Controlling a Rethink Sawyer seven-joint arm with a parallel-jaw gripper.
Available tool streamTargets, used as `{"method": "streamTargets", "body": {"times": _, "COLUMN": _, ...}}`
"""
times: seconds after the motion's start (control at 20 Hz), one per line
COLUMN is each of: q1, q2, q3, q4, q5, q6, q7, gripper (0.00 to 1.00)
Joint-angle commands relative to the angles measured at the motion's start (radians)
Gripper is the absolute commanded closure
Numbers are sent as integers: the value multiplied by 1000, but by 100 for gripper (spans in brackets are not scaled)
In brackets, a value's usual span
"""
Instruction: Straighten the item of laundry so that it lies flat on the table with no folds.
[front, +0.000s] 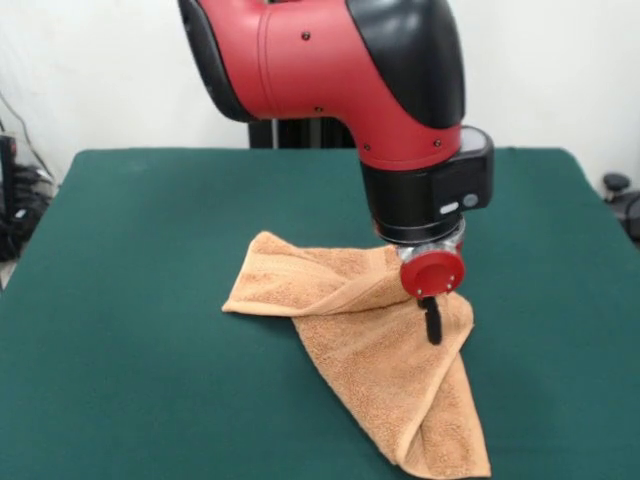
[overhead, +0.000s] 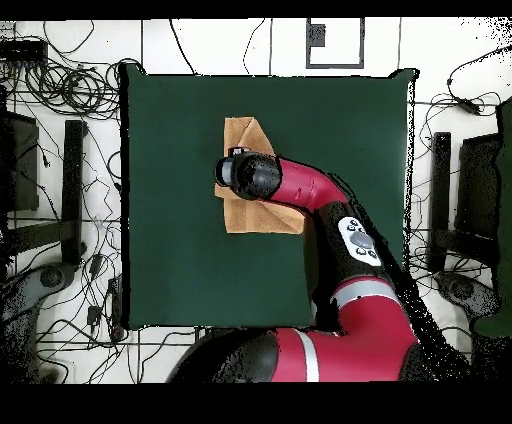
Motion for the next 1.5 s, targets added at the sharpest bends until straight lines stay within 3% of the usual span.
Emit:
{"method": "streamTargets", "body": {"times": 0.05, "q1": -26, "q2": 55, "q3": 155, "q4": 13, "q5": -75, "q6": 91, "q7": -263, "gripper": 0}}
{"method": "streamTargets", "body": {"times": 0.85, "q1": -73, "q2": 80, "q3": 236, "q4": -50, "q5": -238, "q6": 113, "q7": -310, "gripper": 0}}
{"method": "streamTargets", "body": {"times": 1.05, "q1": -39, "q2": 28, "q3": 208, "q4": -92, "q5": -255, "q6": 264, "q7": -290, "gripper": 0}}
{"method": "streamTargets", "body": {"times": 1.2, "q1": 41, "q2": -23, "q3": 134, "q4": -173, "q5": -253, "q6": 517, "q7": -209, "gripper": 0}}
{"method": "streamTargets", "body": {"times": 1.5, "q1": 75, "q2": -20, "q3": 127, "q4": -234, "q5": -232, "q6": 654, "q7": -101, "gripper": 0}}
